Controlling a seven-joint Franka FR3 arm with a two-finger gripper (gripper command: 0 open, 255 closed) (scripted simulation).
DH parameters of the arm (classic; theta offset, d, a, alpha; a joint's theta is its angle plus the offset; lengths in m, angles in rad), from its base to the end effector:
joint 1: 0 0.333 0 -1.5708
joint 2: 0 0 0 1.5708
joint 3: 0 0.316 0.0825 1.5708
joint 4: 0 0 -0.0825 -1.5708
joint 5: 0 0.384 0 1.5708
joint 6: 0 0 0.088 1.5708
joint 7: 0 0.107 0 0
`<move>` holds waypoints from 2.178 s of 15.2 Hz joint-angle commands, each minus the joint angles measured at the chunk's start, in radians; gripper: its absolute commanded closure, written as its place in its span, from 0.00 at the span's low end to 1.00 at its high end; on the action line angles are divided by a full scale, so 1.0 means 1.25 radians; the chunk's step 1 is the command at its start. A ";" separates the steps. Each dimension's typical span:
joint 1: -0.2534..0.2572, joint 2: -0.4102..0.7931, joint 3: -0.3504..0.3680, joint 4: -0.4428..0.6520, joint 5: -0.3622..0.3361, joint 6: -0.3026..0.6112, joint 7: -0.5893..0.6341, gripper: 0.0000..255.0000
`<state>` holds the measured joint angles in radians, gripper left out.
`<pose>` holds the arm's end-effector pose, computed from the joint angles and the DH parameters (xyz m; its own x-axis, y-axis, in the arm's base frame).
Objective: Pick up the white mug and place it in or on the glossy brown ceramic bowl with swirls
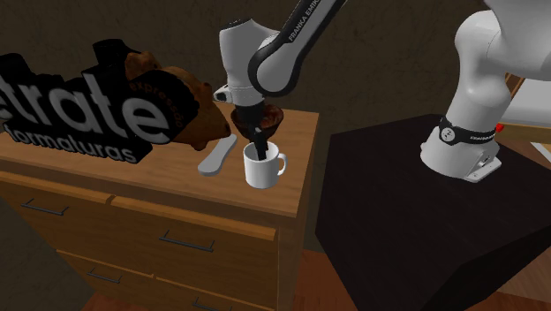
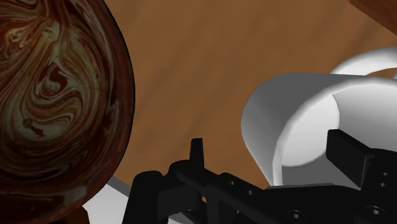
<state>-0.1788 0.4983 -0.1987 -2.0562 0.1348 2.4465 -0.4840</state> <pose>0.5413 -0.2146 0.1868 0.9957 0.0189 -0.0911 0.0165 -0.9995 -0.0271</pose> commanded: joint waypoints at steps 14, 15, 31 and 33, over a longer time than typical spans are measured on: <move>0.005 -0.035 -0.007 -0.003 -0.010 -0.032 0.006 1.00; 0.006 -0.044 -0.009 -0.003 -0.013 -0.040 0.008 1.00; 0.021 -0.166 -0.028 0.016 -0.051 -0.178 0.032 1.00; 0.022 -0.180 -0.030 0.021 -0.056 -0.197 0.035 1.00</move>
<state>-0.1517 0.2819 -0.2350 -2.0347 0.0681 2.2136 -0.4420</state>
